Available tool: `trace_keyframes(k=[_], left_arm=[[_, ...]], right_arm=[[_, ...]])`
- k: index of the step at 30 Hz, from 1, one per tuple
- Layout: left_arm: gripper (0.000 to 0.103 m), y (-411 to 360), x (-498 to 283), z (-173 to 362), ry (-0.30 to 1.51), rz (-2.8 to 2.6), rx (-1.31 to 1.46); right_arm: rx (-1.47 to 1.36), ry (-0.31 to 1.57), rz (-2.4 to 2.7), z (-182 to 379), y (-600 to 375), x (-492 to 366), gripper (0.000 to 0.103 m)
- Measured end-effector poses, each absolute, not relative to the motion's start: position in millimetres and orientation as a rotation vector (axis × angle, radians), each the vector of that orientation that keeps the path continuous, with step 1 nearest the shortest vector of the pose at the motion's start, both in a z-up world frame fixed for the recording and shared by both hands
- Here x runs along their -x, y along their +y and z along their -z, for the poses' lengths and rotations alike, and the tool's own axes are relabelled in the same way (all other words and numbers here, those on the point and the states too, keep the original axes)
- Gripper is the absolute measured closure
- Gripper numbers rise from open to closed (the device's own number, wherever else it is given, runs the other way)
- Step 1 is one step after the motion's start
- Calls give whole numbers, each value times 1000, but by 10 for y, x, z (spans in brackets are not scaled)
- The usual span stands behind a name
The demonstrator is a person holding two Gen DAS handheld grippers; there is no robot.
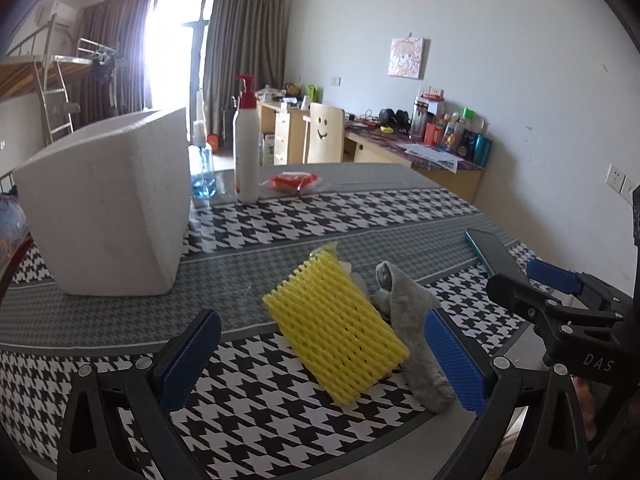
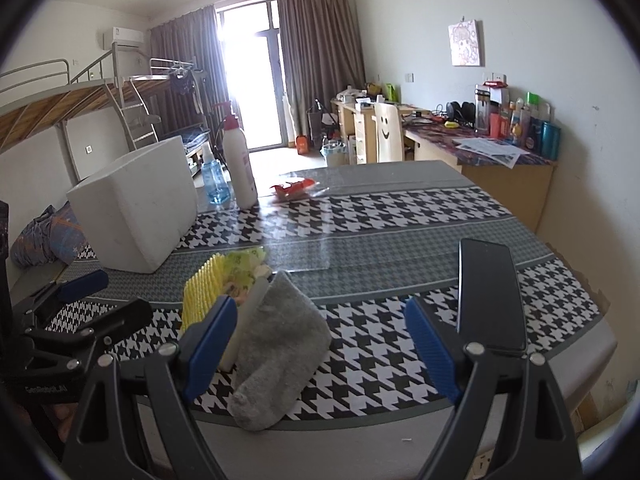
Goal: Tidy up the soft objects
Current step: 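Lower both tools toward the yellow mesh sponge and grey cloth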
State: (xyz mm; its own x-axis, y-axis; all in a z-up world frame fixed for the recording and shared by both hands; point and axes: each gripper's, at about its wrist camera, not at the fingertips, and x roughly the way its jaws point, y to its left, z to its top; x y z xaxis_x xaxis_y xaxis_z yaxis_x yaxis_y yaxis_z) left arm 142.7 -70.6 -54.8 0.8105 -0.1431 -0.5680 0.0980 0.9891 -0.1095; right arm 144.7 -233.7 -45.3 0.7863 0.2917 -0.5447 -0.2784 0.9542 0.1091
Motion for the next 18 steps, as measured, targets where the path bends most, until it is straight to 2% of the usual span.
trace_keyframes(k=[15,18], left_arm=[[1,-779,-1663,742,681,103,98],[6,-808,-1722,791,704,82,91]], right_arm=[[-12,650,-294,689,-2365,-1531,14],[-11,659,-291,710,-2384,-1555,14]])
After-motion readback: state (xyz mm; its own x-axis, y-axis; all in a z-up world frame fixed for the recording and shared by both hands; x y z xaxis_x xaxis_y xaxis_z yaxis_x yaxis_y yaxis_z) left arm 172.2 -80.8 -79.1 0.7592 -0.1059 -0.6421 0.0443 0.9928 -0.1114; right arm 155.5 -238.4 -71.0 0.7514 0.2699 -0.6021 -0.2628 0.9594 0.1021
